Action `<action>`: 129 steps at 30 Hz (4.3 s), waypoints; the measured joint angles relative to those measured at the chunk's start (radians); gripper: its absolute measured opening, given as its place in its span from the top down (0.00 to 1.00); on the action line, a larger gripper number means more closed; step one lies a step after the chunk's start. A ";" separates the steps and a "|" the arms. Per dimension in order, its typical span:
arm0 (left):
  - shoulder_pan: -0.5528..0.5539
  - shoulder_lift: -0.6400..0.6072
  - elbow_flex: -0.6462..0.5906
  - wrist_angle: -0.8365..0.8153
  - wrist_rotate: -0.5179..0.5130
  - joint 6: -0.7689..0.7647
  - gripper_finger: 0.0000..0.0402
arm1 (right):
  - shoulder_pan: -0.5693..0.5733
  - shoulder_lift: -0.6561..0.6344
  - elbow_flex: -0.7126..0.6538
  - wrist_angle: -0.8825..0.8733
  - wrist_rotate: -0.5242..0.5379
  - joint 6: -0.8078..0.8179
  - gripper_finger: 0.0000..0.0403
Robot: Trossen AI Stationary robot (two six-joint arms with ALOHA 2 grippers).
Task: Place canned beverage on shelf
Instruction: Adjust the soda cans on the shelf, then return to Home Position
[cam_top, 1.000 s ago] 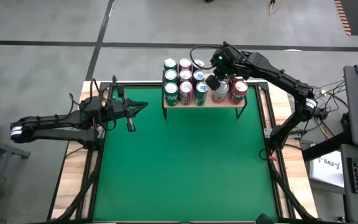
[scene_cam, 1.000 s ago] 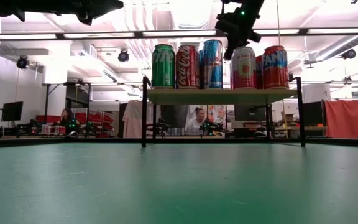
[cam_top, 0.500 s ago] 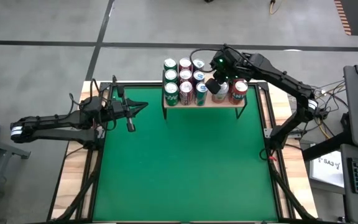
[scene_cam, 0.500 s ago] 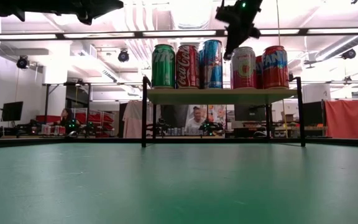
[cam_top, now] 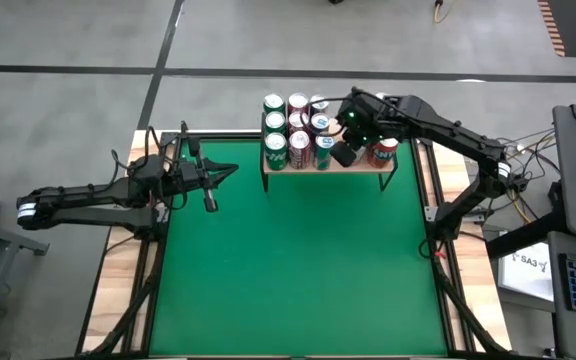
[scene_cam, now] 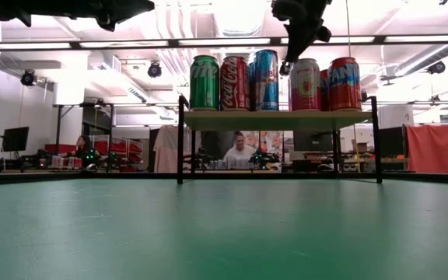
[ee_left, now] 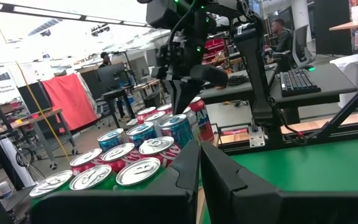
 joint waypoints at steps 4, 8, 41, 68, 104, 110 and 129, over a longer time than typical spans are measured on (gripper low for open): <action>0.000 0.000 0.000 0.000 0.000 0.000 1.00 | 0.001 0.000 0.000 -0.003 0.000 0.004 0.98; 0.000 0.000 0.000 0.000 0.000 0.000 1.00 | 0.001 0.000 0.000 -0.012 0.000 0.017 0.98; 0.000 -0.002 0.000 0.000 0.003 -0.039 1.00 | 0.249 -0.202 -0.226 0.445 -0.026 -0.135 0.98; -0.048 -0.484 -0.148 -0.396 0.134 -0.243 1.00 | 0.317 -0.800 -1.079 1.119 -0.193 -0.262 0.98; -0.048 -0.708 -0.475 -0.289 0.133 -0.358 1.00 | 0.315 -1.289 -1.432 1.278 -0.292 -0.225 0.98; -0.048 -0.704 -0.527 -0.222 0.132 -0.375 1.00 | 0.315 -1.392 -1.512 1.275 -0.292 -0.185 0.98; -0.047 -0.692 -0.528 -0.224 0.139 -0.356 1.00 | 0.315 -1.489 -1.684 1.312 -0.290 -0.213 0.98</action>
